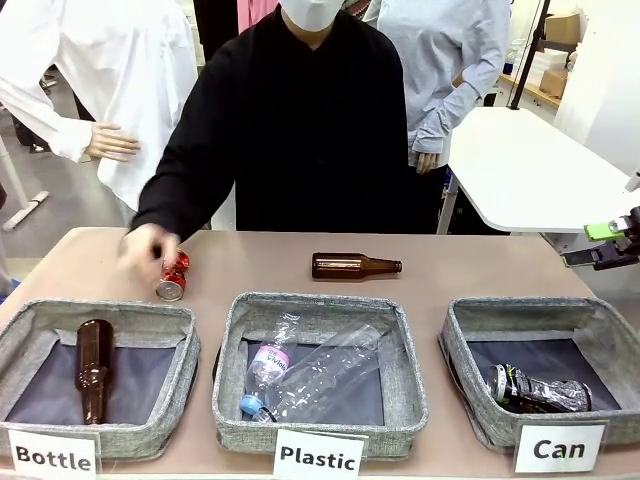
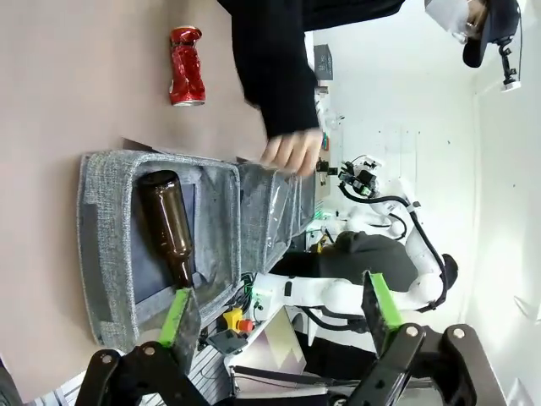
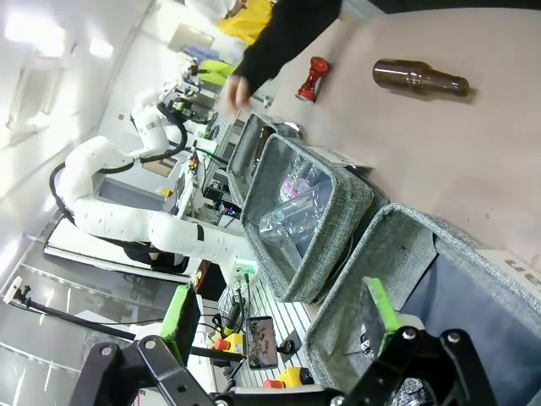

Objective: Sort the can waste into the basket.
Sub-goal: Pick up the can waste from the table and place it in the right Fabric basket.

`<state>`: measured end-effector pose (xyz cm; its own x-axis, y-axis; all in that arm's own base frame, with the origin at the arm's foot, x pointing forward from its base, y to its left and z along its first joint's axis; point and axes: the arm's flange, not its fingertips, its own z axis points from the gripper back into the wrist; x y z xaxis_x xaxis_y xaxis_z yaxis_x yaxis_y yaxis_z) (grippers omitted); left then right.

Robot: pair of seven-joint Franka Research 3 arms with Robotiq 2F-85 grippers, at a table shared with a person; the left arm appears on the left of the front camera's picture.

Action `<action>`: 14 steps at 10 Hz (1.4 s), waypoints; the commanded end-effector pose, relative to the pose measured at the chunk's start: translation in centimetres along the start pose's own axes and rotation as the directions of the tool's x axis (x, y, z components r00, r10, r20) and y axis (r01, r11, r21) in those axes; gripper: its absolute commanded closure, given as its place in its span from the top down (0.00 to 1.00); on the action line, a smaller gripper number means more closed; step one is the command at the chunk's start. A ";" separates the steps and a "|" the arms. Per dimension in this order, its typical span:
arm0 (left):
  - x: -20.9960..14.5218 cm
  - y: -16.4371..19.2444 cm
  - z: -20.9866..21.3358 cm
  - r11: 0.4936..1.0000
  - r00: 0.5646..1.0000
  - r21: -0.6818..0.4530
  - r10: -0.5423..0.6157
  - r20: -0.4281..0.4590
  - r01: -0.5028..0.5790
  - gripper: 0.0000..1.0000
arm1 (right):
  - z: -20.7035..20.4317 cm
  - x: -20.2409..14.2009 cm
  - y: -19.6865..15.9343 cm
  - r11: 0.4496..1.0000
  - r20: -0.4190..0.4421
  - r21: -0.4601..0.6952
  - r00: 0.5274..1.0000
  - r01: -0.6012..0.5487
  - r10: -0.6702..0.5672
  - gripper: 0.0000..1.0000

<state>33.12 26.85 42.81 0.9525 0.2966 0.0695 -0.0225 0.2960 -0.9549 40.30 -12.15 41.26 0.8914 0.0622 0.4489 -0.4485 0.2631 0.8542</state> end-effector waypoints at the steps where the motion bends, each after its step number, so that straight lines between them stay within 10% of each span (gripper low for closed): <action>1: 0.4 -1.2 -0.7 0.999 0.999 0.051 0.002 -0.032 0.000 1.00 | 0.1 0.0 0.2 1.000 0.002 0.005 1.000 -0.023 0.023 1.00; 6: 6.4 -7.9 -15.4 0.880 0.996 0.474 0.071 -0.056 -0.036 1.00 | 0.1 0.0 0.2 1.000 0.002 0.005 1.000 -0.023 0.023 1.00; 11: 10.0 -8.3 -35.3 0.584 0.997 0.809 0.023 0.071 -0.071 1.00 | 0.1 0.0 0.2 1.000 0.002 0.005 1.000 -0.023 0.023 1.00; 14: 10.8 -7.4 -39.8 0.469 0.989 0.875 -0.015 0.144 -0.120 1.00 | 0.1 0.0 0.2 1.000 0.002 0.005 1.000 -0.023 0.023 1.00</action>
<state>54.72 -8.25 38.13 0.9092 0.3933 0.1364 -0.3499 0.8996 -0.2614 40.31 -12.10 41.27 0.8913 0.0633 0.4489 -0.4489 0.2627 0.8541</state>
